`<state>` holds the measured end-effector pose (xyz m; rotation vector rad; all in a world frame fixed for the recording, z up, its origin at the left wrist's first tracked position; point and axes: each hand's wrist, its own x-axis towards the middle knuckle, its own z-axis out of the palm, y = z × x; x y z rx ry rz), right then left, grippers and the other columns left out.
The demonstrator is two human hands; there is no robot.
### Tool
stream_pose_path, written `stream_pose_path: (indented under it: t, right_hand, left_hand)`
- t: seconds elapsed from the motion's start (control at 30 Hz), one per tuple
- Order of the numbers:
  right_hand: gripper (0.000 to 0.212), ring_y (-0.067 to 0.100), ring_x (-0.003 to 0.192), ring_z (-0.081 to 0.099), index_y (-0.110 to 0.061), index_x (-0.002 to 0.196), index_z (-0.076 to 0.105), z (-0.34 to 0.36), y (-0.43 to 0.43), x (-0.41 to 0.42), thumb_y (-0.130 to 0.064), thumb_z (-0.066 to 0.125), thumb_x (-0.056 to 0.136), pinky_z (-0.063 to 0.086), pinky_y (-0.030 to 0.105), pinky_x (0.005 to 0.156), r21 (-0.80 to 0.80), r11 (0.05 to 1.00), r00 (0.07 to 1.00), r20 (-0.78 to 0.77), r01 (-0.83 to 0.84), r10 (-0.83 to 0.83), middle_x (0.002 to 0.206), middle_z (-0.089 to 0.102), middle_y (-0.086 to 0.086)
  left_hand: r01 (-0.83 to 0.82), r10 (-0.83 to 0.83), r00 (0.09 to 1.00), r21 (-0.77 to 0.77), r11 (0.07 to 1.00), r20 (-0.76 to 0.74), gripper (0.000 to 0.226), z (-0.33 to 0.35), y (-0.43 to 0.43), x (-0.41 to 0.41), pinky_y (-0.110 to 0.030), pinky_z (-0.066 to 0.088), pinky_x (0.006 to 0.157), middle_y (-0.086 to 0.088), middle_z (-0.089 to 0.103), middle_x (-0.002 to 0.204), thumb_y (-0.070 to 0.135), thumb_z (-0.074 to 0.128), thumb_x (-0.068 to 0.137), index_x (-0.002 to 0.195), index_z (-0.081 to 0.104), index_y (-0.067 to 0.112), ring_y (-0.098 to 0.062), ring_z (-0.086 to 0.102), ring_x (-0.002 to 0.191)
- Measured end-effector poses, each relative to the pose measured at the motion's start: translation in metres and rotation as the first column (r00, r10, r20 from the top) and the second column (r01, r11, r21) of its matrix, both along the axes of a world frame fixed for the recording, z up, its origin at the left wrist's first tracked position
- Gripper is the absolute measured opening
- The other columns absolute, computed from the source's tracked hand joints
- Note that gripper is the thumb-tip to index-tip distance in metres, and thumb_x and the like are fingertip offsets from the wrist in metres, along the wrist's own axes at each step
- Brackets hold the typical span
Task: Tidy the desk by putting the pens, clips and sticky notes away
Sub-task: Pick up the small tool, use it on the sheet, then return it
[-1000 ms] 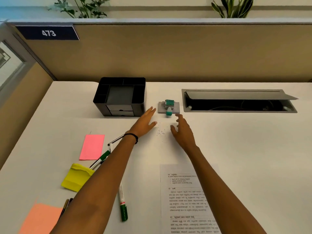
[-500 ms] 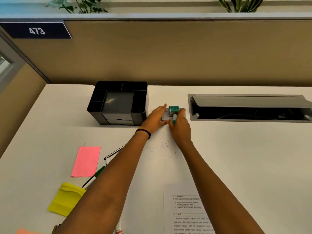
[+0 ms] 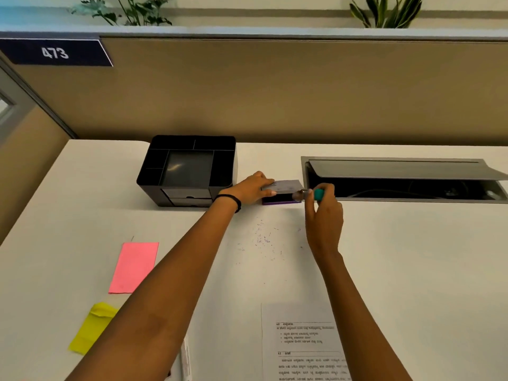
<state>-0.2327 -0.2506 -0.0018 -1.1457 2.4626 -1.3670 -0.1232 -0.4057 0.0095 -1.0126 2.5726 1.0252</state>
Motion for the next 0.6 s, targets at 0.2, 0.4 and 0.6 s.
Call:
stream_pose_path:
  t: [0.2, 0.4, 0.6]
  right_hand:
    - [0.030, 0.033, 0.087, 0.059, -0.001, 0.110, 0.054, 0.003, -0.017, 0.002, -0.024, 0.057, 0.090, 0.052, 0.040, 0.077, 0.103, 0.987, 0.982, -0.126, -0.126, 0.138, 0.098, 0.065, 0.021]
    - [0.029, 0.036, 0.079, 0.063, 0.001, 0.105, 0.054, 0.002, -0.033, 0.009, -0.018, 0.064, 0.086, 0.051, 0.058, 0.088, 0.168, 0.977, 0.969, -0.184, -0.131, 0.162, 0.090, 0.067, 0.023]
    - [0.027, 0.034, 0.082, 0.062, -0.001, 0.109, 0.049, -0.003, -0.046, 0.007, -0.021, 0.055, 0.092, 0.049, 0.044, 0.086, 0.289, 0.942, 0.958, -0.175, -0.171, 0.227, 0.095, 0.066, 0.022]
  left_hand:
    - [0.069, -0.072, 0.993, 0.034, 0.997, 0.093, 0.046, 0.014, -0.006, -0.006, -0.036, 0.032, 0.103, -0.020, 0.043, 0.134, 0.030, 0.036, 0.100, 0.139, 0.038, 0.006, -0.036, 0.043, 0.121]
    - [0.048, -0.063, 0.979, 0.078, 0.996, 0.194, 0.061, 0.019, -0.016, -0.013, -0.043, 0.022, 0.113, -0.011, 0.034, 0.150, 0.038, 0.037, 0.098, 0.148, 0.010, 0.015, -0.031, 0.033, 0.135]
    - [0.000, -0.029, 0.976, 0.134, 0.991, 0.215, 0.067, 0.022, -0.022, -0.015, -0.042, 0.025, 0.113, -0.009, 0.041, 0.146, 0.041, 0.040, 0.097, 0.149, 0.006, 0.016, -0.029, 0.036, 0.133]
